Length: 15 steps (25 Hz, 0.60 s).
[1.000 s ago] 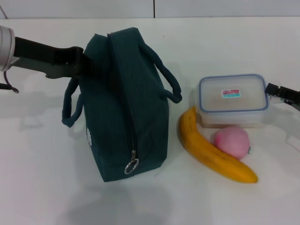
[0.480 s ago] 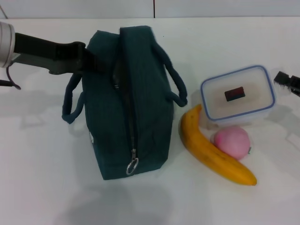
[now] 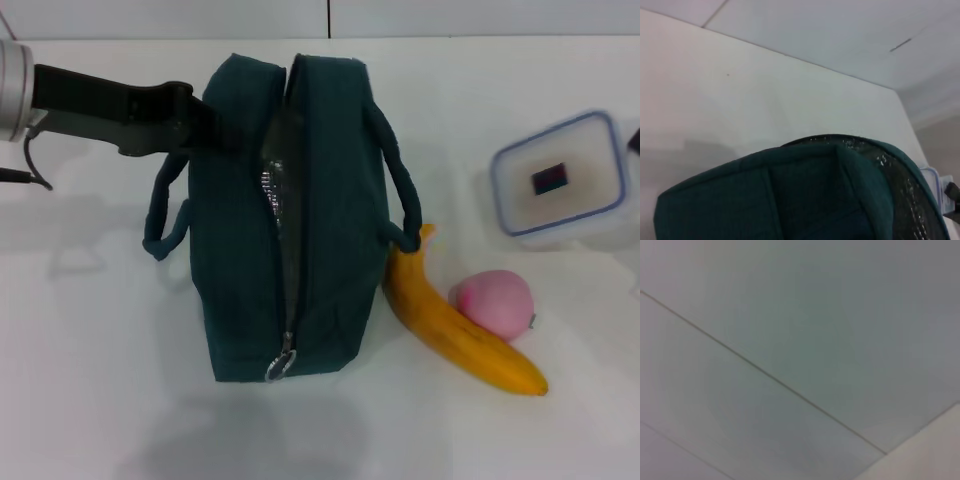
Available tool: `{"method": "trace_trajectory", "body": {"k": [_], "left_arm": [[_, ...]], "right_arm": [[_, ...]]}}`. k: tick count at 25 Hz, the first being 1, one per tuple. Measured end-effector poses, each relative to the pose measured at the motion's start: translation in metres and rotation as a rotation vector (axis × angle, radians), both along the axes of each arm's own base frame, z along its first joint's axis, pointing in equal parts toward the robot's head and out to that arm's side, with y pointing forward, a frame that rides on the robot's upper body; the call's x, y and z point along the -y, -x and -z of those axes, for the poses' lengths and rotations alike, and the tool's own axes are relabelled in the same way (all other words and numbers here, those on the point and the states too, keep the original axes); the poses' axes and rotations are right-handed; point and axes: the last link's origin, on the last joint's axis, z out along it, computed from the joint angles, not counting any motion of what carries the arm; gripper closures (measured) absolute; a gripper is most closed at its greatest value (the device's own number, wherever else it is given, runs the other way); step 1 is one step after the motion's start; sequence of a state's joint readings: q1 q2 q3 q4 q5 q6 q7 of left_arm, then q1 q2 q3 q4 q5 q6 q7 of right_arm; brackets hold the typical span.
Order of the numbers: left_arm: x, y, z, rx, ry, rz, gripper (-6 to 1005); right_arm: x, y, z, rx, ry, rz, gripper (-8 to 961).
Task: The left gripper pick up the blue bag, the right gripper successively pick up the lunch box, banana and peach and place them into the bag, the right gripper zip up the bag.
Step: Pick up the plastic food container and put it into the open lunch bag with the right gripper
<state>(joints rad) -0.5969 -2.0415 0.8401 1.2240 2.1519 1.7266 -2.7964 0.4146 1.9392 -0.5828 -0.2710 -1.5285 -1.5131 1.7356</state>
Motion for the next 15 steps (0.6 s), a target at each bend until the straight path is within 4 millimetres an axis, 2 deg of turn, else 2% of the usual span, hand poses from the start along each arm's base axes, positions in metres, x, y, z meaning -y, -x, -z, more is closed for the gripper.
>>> {"method": "trace_trajectory", "body": {"k": [9, 14, 15], "left_arm": [[0.004, -0.008, 0.002, 0.047, 0.031, 0.019, 955], [0.006, -0.011, 0.003, 0.059, 0.042, 0.028, 955], [0.006, -0.011, 0.004, 0.059, 0.043, 0.027, 955]], "right_arm": [[0.01, -0.002, -0.02, -0.085, -0.086, -0.013, 842], [0.015, 0.009, -0.03, -0.159, -0.127, -0.092, 834], [0.017, 0.021, -0.037, -0.223, -0.146, -0.161, 833]]}}
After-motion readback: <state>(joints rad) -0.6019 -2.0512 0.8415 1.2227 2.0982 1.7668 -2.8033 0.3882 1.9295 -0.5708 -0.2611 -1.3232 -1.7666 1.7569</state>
